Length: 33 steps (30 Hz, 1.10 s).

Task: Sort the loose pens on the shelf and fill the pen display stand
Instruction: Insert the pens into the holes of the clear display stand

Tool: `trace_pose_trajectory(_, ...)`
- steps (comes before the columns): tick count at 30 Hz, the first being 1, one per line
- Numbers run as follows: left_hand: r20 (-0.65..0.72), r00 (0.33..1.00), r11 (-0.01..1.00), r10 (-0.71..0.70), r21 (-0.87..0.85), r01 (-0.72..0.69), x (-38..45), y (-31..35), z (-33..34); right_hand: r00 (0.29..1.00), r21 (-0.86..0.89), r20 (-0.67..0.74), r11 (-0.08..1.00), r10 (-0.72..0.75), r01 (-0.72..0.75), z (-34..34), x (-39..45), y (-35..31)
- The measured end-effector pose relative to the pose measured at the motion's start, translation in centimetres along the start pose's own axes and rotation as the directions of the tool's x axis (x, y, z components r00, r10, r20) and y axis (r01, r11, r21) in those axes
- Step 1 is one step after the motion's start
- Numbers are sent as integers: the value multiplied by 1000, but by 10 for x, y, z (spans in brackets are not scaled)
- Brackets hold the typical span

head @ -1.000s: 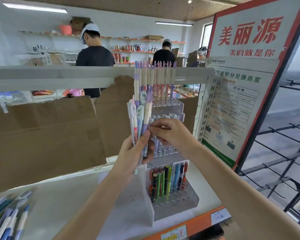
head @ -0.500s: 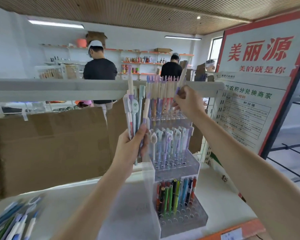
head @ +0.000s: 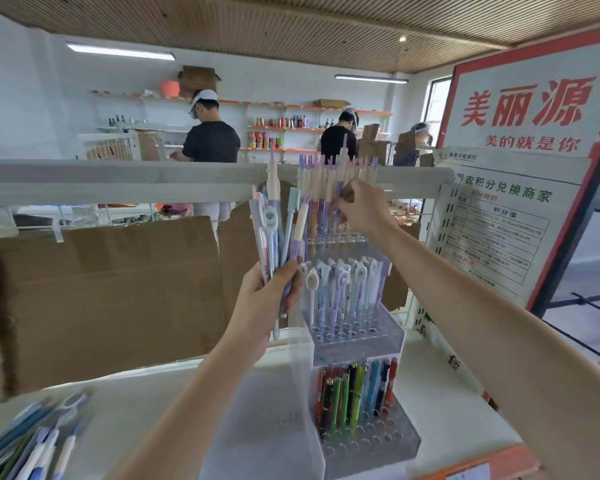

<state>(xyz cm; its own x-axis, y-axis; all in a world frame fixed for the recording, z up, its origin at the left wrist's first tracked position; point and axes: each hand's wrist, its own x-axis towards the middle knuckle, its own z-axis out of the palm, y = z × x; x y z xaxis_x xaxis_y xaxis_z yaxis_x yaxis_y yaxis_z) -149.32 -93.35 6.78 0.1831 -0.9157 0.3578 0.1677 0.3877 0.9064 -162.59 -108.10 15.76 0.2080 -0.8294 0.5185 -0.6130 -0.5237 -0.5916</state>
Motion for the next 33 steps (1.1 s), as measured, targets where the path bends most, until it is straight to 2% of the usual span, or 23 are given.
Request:
trace_pose_trajectory(3,2,1000,1000,-10,-24,10,-1,0,0,997,-126,78,992,23,-13,7,-4,1)
trace_pose_trajectory(6,-13,1000,999,-22,-28,21,-3,0,0,998,-170,55,985,29,-19,10,-10,4)
trace_pose_trajectory(17,2,1000,999,-6,-41,6,-2,2,3,995,-111,63,991,78,-71,7,-14,7)
trace_pose_trajectory(20,8,1000,999,7,-47,-7,-3,2,0,998,-30,5,998,55,-55,2,-27,4)
trace_pose_trajectory(21,8,1000,999,9,-53,-9,-3,2,-1,999,45,39,998,33,-35,0,-36,2)
trace_pose_trajectory(24,15,1000,998,17,-60,-16,-1,-1,1,940,373,335,925,-67,-67,-3,-74,-12)
trace_pose_trajectory(26,9,1000,998,22,-55,-21,2,-3,7,898,412,417,910,-137,-53,0,-89,-19)
trace_pose_trajectory(28,-28,1000,999,8,-45,-9,5,-5,13,921,415,361,909,-146,-19,1,-90,-22)
trace_pose_trajectory(31,-75,995,996,-63,-61,59,8,-7,14,991,537,129,842,-29,-45,-13,-70,-20)
trace_pose_trajectory(33,-74,993,995,-91,-51,87,8,-9,9,1000,495,-19,869,-19,26,-28,-50,-12)
